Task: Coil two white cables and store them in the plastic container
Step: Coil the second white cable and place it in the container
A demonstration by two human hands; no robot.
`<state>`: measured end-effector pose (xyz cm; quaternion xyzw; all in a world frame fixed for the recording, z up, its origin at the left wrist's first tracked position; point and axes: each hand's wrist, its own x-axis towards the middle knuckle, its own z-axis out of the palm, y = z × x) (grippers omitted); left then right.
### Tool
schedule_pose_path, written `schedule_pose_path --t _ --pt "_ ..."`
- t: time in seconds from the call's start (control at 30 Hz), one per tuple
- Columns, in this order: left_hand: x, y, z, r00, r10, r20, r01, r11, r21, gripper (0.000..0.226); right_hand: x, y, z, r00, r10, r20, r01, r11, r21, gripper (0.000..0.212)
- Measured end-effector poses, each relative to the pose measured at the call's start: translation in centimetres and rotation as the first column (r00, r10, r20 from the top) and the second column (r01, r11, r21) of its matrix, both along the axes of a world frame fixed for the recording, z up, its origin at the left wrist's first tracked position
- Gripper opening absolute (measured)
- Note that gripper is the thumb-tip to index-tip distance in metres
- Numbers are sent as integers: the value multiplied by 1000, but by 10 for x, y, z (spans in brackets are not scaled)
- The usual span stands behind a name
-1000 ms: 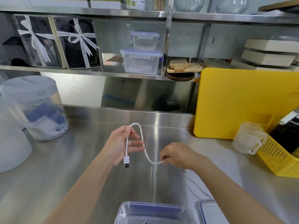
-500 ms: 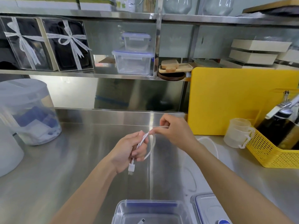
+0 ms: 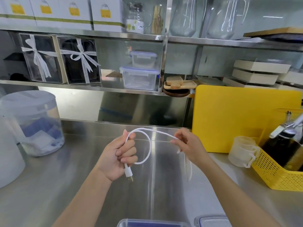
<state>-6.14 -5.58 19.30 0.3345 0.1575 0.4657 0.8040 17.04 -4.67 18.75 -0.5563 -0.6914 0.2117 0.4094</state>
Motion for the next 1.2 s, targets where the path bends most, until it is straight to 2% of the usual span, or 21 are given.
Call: schedule_pose_path --t 0.17,0.23,0.27,0.33,0.4,0.43,0.47,0.5,0.53,0.6,0.63,0.67,0.73,0.8,0.9,1.03,1.07,1.13,1.2 --pt "-10 5 1 994 -69 84 69 998 2 23 4 0 -6 974 -55 -222 66 997 44 22" --pt "-15 12 -3 952 -210 223 205 978 44 18 6 0 -11 966 -69 -248 75 997 13 22" --pt "-18 16 -4 917 -284 279 268 959 95 29 9 -1 -15 963 -76 -258 75 997 -13 22" --pt "-24 19 -4 933 -221 284 195 974 117 45 14 -1 -24 938 -91 -334 79 996 -49 20" --pt "-24 20 3 955 -195 222 171 977 126 29 17 -1 -31 930 -113 -349 115 993 -14 21" --pt "-24 18 4 979 -111 174 102 993 57 18 17 -1 -33 950 -136 -282 151 988 34 22" --pt "-23 15 3 993 -11 120 8 1000 21 17 16 -1 -33 974 -164 -154 180 979 97 22" --pt "-20 13 3 995 61 78 -62 998 11 18 16 -1 -33 982 -187 41 178 972 156 19" --pt "-16 12 4 992 109 55 -110 994 0 21 15 -1 -33 945 -175 275 127 974 186 16" --pt "-7 13 6 980 196 -31 -197 980 -31 31 8 -3 -27 758 -23 652 -29 997 69 19" --pt "-3 13 8 971 229 -75 -231 973 -27 34 2 -5 -21 665 71 743 -83 996 -22 21" --pt "0 12 8 961 254 -113 -257 966 -12 37 -5 -9 -15 604 150 783 -130 988 -88 21" --pt "3 12 6 951 263 -165 -264 964 20 37 -22 -17 -4 568 227 791 -227 967 -114 20" --pt "6 13 3 938 249 -241 -241 968 64 33 -37 -29 9 592 262 762 -331 941 -67 18" --pt "12 8 0 895 202 -399 -159 978 138 33 -50 -38 22 673 257 693 -457 882 117 15" --pt "27 -2 -4 834 159 -529 -64 979 193 34 -56 -33 23 701 196 685 -468 852 236 15" --pt "31 -4 -5 803 159 -575 -30 973 227 33 -56 -31 23 723 176 668 -461 843 276 15" --pt "36 -9 -7 670 210 -712 50 944 326 25 -52 -29 25 734 146 663 -449 837 313 14" --pt "39 -14 -5 573 235 -785 124 922 367 25 -49 -28 29 736 135 663 -406 872 273 19"
